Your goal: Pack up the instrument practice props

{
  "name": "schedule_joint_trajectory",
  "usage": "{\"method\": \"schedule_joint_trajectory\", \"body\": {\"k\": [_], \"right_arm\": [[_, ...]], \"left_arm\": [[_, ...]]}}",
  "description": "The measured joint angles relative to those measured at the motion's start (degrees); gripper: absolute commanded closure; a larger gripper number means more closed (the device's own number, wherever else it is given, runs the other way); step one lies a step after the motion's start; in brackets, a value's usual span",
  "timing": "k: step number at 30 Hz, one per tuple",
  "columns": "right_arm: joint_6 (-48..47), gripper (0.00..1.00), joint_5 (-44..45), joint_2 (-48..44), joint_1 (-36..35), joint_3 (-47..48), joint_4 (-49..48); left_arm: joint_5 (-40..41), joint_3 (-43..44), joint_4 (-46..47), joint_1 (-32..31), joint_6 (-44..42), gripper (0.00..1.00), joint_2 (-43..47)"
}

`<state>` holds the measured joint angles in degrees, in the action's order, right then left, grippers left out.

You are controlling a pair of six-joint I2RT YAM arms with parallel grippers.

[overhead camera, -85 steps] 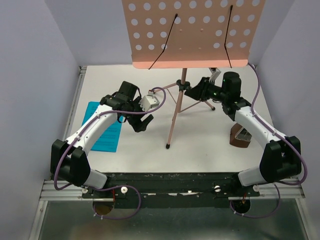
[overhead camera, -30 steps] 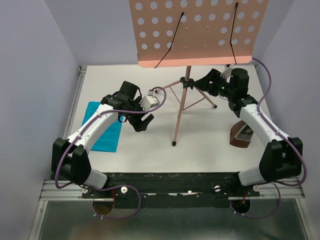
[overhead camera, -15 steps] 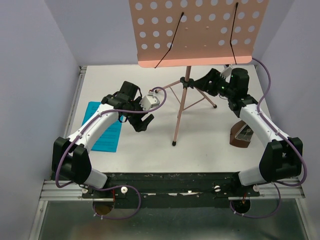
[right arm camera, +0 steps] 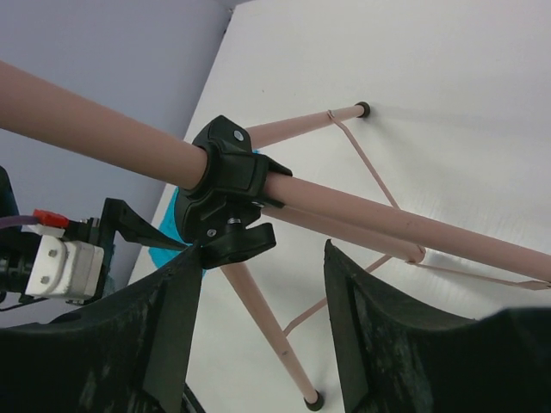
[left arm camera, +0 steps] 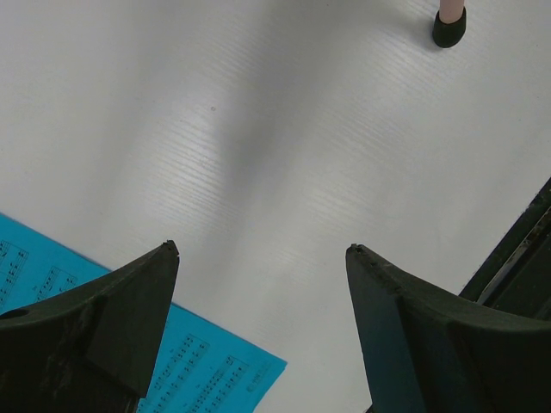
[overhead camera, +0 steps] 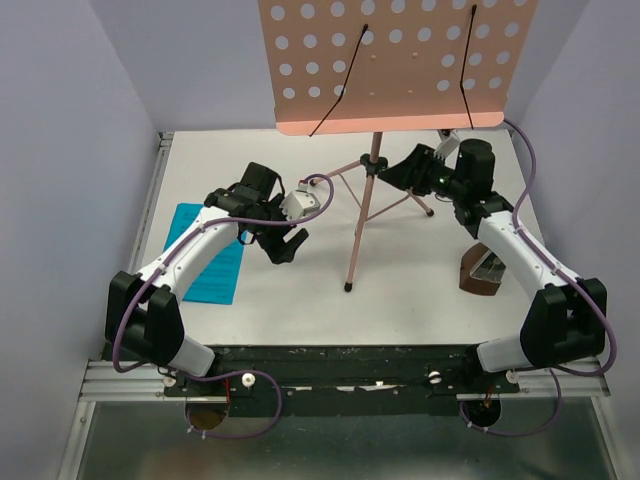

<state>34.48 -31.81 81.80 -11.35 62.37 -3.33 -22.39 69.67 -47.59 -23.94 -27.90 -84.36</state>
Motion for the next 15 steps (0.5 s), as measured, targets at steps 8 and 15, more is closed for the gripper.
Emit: {"method": "schedule_joint_trajectory", "body": {"k": [8,15], "right_arm": [[-5.18,0.41,4.7,-1.99,-1.07,-0.52,4.02],[-9.7,0.35,12.94,-4.83,-1.33,-0.94,8.68]], "left_arm": [[-0.22,0.09,0.15,0.0,0.2,0.12,-0.11],[-0.33,2.32,1.51,0.0,1.53,0.12,-1.79]]}}
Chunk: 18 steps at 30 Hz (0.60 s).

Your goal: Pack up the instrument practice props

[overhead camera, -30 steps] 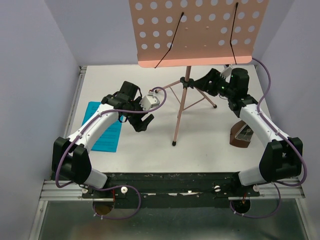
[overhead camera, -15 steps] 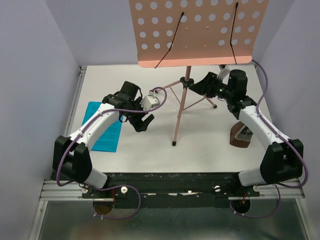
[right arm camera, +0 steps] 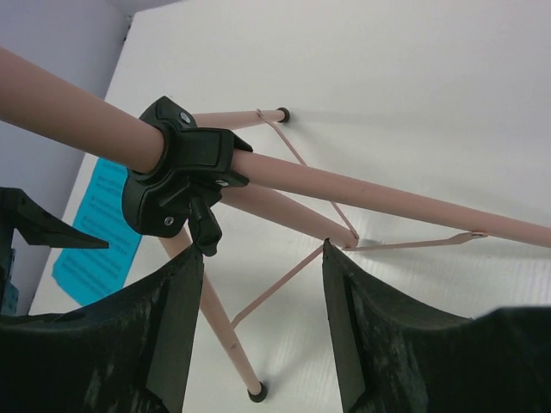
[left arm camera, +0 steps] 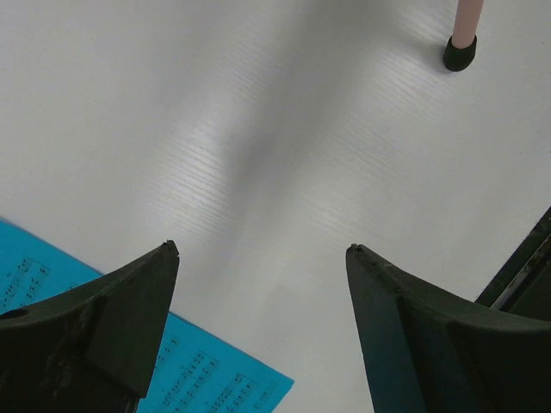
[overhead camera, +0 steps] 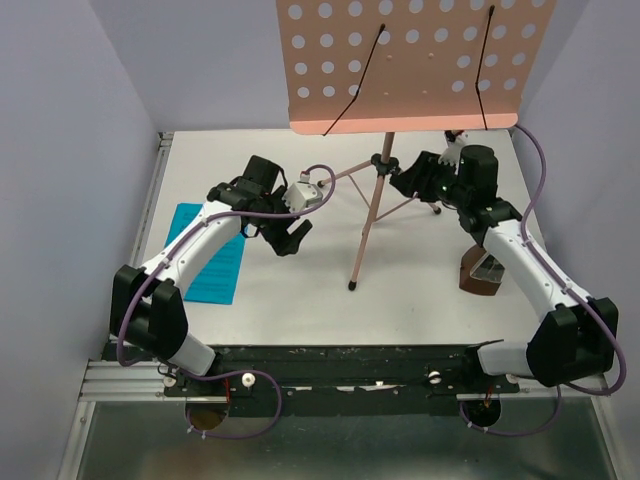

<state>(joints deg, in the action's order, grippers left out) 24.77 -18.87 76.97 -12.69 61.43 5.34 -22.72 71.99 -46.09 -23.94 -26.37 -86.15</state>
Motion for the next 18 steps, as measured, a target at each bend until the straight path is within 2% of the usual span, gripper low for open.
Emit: {"method": "schedule_joint_trajectory", "body": {"k": [7,11,18], "right_arm": [[-6.54,0.3,1.9,-3.72,0.37,-4.5,-2.19],[-11.74,0.29,-0.74,-6.62,1.01,-11.41,-11.61],[-16.06,0.3,-7.41,-5.18,0.9,-9.81,-24.52]], "left_arm": [[-0.07,1.92,1.42,0.0,1.2,0.12,-1.92],[-0.09,1.92,1.38,0.0,1.29,0.12,-2.27],[-0.22,1.92,0.7,0.0,1.33,0.12,-2.27]]}}
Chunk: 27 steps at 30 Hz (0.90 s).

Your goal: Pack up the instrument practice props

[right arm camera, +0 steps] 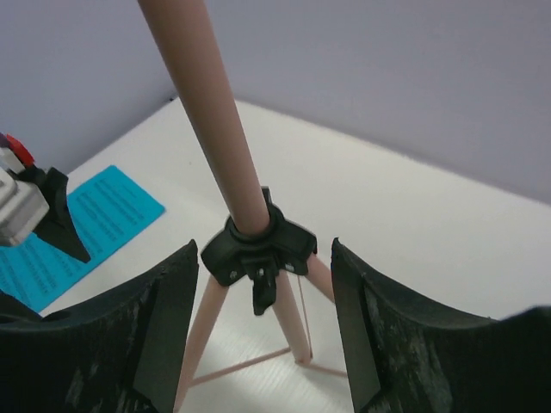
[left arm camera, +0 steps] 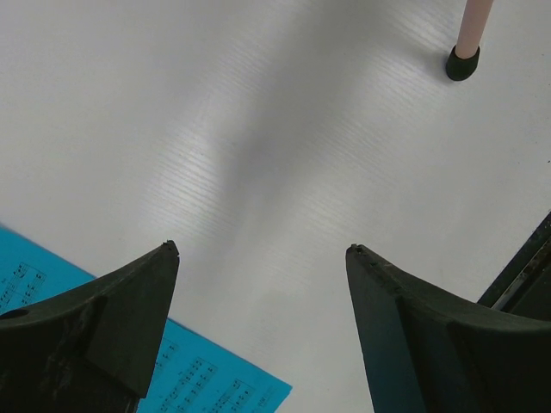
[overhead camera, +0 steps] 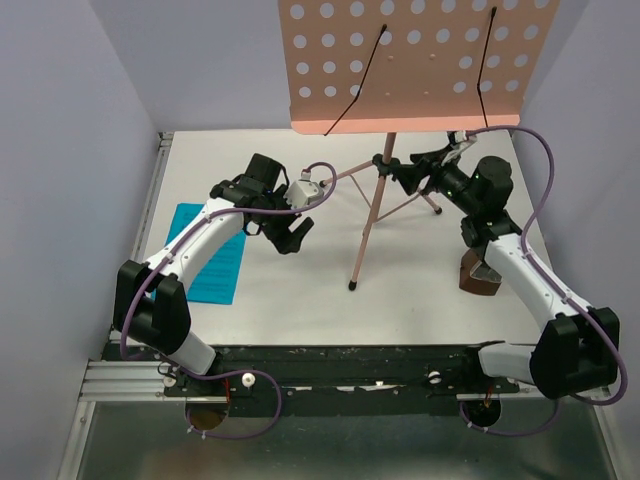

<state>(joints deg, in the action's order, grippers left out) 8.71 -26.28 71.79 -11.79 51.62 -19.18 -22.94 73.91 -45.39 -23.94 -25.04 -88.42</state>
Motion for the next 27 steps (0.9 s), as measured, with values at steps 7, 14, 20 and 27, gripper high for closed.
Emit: {"method": "schedule_joint_trajectory", "body": {"k": [7,14,20,27], "right_arm": [[-0.02,0.29,-1.95,4.61,-0.59,4.35,-6.95],[0.44,0.3,-2.05,9.53,-3.21,5.25,-13.42],[0.17,0.4,-1.81,12.35,-5.44,4.9,-21.03],[-1.62,0.84,3.19,14.88,-6.36,4.72,-26.99]], "left_arm": [[0.04,0.02,-0.9,0.0,-0.11,0.12,0.0],[0.98,1.2,-1.62,0.0,-1.33,0.12,-1.7],[2.8,1.64,-3.58,0.0,-2.75,0.12,-2.78],[3.02,2.05,-5.57,0.0,-3.02,0.12,-4.31]]}}
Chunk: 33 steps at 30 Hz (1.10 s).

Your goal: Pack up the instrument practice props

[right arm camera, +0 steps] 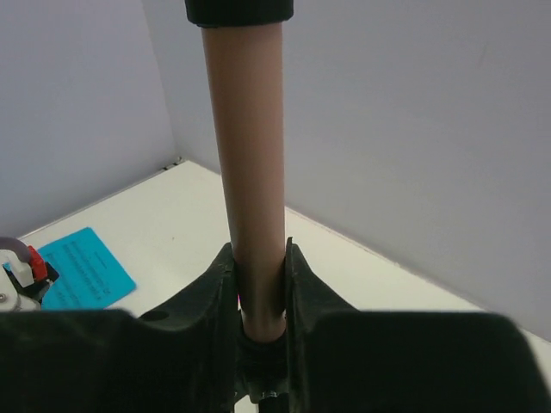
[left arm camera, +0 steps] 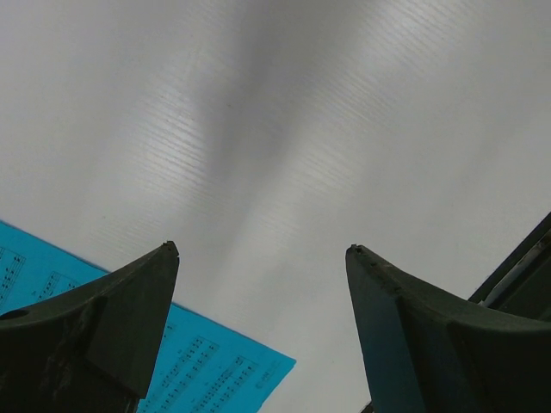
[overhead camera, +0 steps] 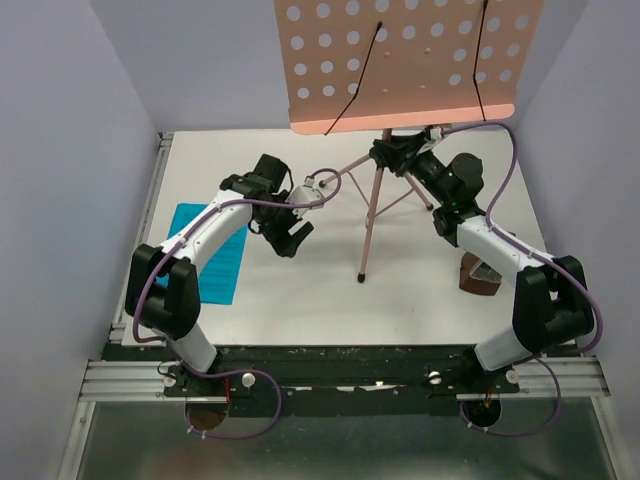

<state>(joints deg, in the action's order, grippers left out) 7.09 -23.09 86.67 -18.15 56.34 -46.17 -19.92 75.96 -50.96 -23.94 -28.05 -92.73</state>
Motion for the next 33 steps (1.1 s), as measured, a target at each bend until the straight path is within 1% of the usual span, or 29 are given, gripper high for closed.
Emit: {"method": "schedule_joint_trajectory", "body": {"k": [2,3,7,10,12,16,19,22,25,28,29,33], "right_arm": [[-0.96,0.97,0.44,0.79,-0.09,0.42,-0.72],[-1.2,1.0,0.55,1.16,-0.13,0.79,-0.74],[-1.14,1.0,0.5,1.62,-0.17,2.05,0.79],[-0.13,1.0,0.02,1.38,-0.2,3.91,4.37],[1.11,1.0,-0.59,0.85,-0.22,5.66,8.13],[5.84,1.0,-1.84,-0.72,-0.24,9.33,17.55],[9.22,1.0,-2.95,-1.2,-0.31,11.39,22.64],[11.02,1.0,-3.13,-1.42,-0.48,13.0,26.91],[12.46,1.0,-3.06,-1.95,-0.74,14.01,30.99],[13.92,1.0,-2.8,-2.05,-1.42,14.93,34.34],[14.49,1.0,-2.62,-2.05,-1.75,15.19,35.58],[16.57,1.0,-1.92,-2.05,-3.23,16.52,40.41]], "left_arm": [[-0.02,1.4,-0.22,0.0,0.0,0.11,-1.81],[-0.04,2.16,-0.11,0.0,-0.02,0.11,-2.64],[-0.46,5.99,1.88,0.0,0.0,0.09,-5.29],[-0.81,7.96,7.48,0.0,0.0,0.04,-5.7],[-1.73,8.44,12.72,0.0,0.11,0.01,-5.62],[-4.46,8.76,20.57,-0.09,0.74,0.01,-5.62],[-6.64,8.61,26.25,-0.66,1.77,0.02,-5.62],[-9.11,8.33,30.16,-1.73,2.84,0.06,-5.62],[-12.07,8.33,31.69,-3.17,4.07,0.08,-5.64],[-14.91,7.72,32.33,-4.72,5.53,0.12,-5.64],[-15.54,7.26,32.59,-5.11,5.73,0.15,-5.64],[-16.15,3.91,32.81,-6.91,6.32,0.36,-5.62]]}}
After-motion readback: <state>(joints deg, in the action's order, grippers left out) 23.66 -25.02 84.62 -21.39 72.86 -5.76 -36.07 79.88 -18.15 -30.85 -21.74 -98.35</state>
